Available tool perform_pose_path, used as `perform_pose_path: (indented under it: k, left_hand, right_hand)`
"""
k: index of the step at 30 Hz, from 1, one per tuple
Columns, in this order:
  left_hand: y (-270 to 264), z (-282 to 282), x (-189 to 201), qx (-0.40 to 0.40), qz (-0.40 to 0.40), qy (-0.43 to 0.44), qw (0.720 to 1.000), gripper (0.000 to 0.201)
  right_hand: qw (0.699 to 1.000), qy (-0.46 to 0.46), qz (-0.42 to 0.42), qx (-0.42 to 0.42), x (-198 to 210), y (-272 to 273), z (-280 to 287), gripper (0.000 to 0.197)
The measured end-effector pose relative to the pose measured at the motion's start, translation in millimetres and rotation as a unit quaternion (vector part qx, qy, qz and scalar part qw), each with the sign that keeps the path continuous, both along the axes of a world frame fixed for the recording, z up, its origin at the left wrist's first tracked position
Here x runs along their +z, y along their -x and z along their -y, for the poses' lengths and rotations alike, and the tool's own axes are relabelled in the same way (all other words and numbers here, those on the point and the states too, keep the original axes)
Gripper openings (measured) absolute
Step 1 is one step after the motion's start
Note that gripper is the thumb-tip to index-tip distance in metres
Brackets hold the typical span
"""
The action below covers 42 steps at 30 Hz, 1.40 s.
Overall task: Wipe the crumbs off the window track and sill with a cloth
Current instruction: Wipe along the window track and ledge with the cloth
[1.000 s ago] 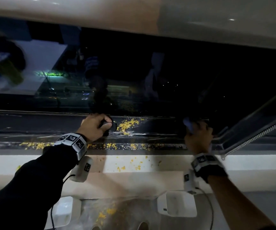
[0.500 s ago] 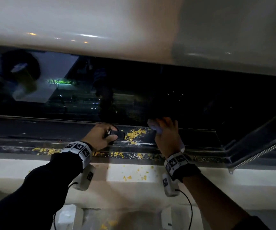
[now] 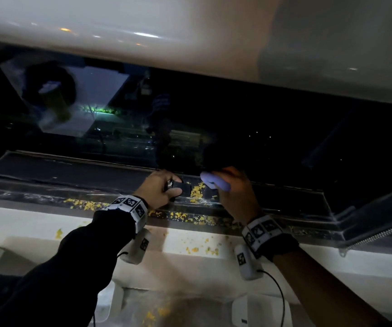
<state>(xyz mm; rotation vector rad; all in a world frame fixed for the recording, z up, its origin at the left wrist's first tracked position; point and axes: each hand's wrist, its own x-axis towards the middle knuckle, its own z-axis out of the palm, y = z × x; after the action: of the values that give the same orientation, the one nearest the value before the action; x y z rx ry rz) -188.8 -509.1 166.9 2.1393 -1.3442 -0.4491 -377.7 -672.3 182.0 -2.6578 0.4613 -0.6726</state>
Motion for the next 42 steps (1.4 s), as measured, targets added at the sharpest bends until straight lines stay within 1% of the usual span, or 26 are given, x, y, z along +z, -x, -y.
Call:
perform_pose_path:
  k: [1,2,3,7,9,11,13,16,17,19,21,24,25,27,29,30,31,32,33,35,36,37,39,40,41,42]
  left_hand:
    - [-0.3,0.5,1.1,-0.001,0.003,-0.002,1.0,0.027]
    - [-0.7,0.7,1.5,-0.002,0.007,-0.005,1.0,0.027]
    - [-1.3,0.7,1.4,-0.001,0.009,-0.004,1.0,0.026]
    - [-3.0,-0.6,-2.2,0.001,0.001,0.0,1.0,0.026]
    - [-3.1,-0.5,-3.2,0.0,0.0,0.0,1.0,0.026]
    - [-3.7,0.2,-3.7,0.0,-0.004,0.005,1.0,0.025]
    - [-5.1,1.5,-4.5,-0.003,-0.007,0.007,1.0,0.023]
    - [-6.8,1.5,-7.7,-0.001,-0.002,0.011,1.0,0.023]
    - [-6.0,1.7,-7.5,-0.001,-0.001,0.011,1.0,0.022]
    - [-5.1,2.7,-7.0,-0.003,-0.005,0.011,1.0,0.019]
    - [-4.7,3.8,-5.9,-0.003,-0.02,0.005,1.0,0.017]
    - [-4.8,3.8,-5.9,0.005,-0.04,-0.001,0.999,0.014]
    - [-5.2,3.8,-6.6,0.006,-0.039,-0.002,0.999,0.014]
    - [-4.0,4.1,-6.8,0.008,-0.03,-0.006,1.0,0.016]
    - [-3.2,4.1,-6.0,0.012,-0.021,-0.003,1.0,0.02]
    - [-2.8,4.2,-5.2,0.014,-0.02,-0.003,1.0,0.021]
    - [-2.3,4.2,-4.4,0.013,-0.019,-0.004,1.0,0.022]
    - [-2.2,4.1,-3.9,0.014,-0.018,-0.008,1.0,0.022]
    - [-2.2,4.0,-3.1,0.014,-0.017,-0.009,1.0,0.022]
    - [-1.9,4.0,-1.8,0.016,-0.017,-0.011,1.0,0.022]
    - [-1.6,4.1,-0.8,0.018,-0.019,-0.012,1.0,0.022]
    - [-1.2,4.1,-0.4,0.019,-0.021,-0.014,0.999,0.022]
    - [-1.6,4.0,-0.9,0.022,-0.024,-0.014,0.999,0.022]
    - [-1.9,3.8,-1.5,0.022,-0.023,-0.012,0.999,0.022]
    - [-2.4,3.4,-2.4,0.02,-0.019,-0.01,1.0,0.022]
    - [-2.8,2.9,-3.1,0.018,-0.016,-0.011,1.0,0.023]
  right_hand:
    - [0.999,0.043,-0.031,-0.006,3.3,-10.7,-3.8,0.052]
    - [0.996,0.061,-0.057,-0.017,4.4,-20.6,-9.0,0.055]
    - [0.995,0.065,-0.065,-0.025,6.0,-28.9,-15.8,0.056]
    - [0.989,0.09,-0.114,-0.01,-7.1,-44.3,-35.2,0.059]
    - [0.993,0.053,-0.109,0.002,-12.7,-41.2,-35.1,0.061]
    - [0.997,0.011,-0.082,0.006,-15.5,-33.1,-33.4,0.059]
    - [0.998,0.006,-0.063,0.012,-16.1,-21.3,-34.8,0.054]
    - [0.993,0.05,-0.045,0.101,-16.3,-8.3,-32.5,0.028]
    - [0.992,0.049,-0.036,0.107,-14.0,-7.8,-26.3,0.022]
    - [0.995,0.074,-0.026,0.063,-9.4,-11.8,-11.5,0.027]
    - [0.992,0.112,-0.051,0.012,-9.5,-17.0,-3.2,0.037]
    - [0.989,0.06,-0.123,-0.048,-11.7,-20.4,-16.5,0.05]
    - [0.99,0.032,-0.124,-0.066,-12.6,-18.9,-24.6,0.054]
    - [0.994,0.016,-0.095,-0.048,-13.1,-8.7,-42.5,0.058]
    - [0.993,0.03,-0.117,0.015,-15.1,4.1,-53.1,0.056]
    - [0.992,0.008,-0.118,0.044,-15.8,8.3,-51.5,0.048]
    - [0.993,-0.028,-0.101,0.063,-11.7,9.1,-48.3,0.037]
    - [0.994,-0.056,-0.068,0.062,-8.5,7.0,-40.3,0.029]
    - [0.996,-0.067,-0.03,0.049,-4.3,4.0,-32.1,0.028]
    - [1.0,-0.02,0.018,0.008,1.1,-0.3,-20.7,0.033]
    - [1.0,0.011,0.006,-0.025,0.1,-2.2,-19.4,0.043]
    - [0.997,0.019,-0.027,-0.067,-3.9,-3.2,-20.5,0.05]
    - [0.991,-0.023,-0.066,-0.119,-15.5,-0.5,-35.6,0.058]
    - [0.991,-0.039,-0.063,-0.108,-21.3,3.2,-45.9,0.06]
    - [0.996,-0.039,-0.045,-0.072,-21.7,7.5,-58.3,0.06]
    - [0.999,-0.042,-0.029,-0.017,-21.1,13.3,-67.3,0.058]
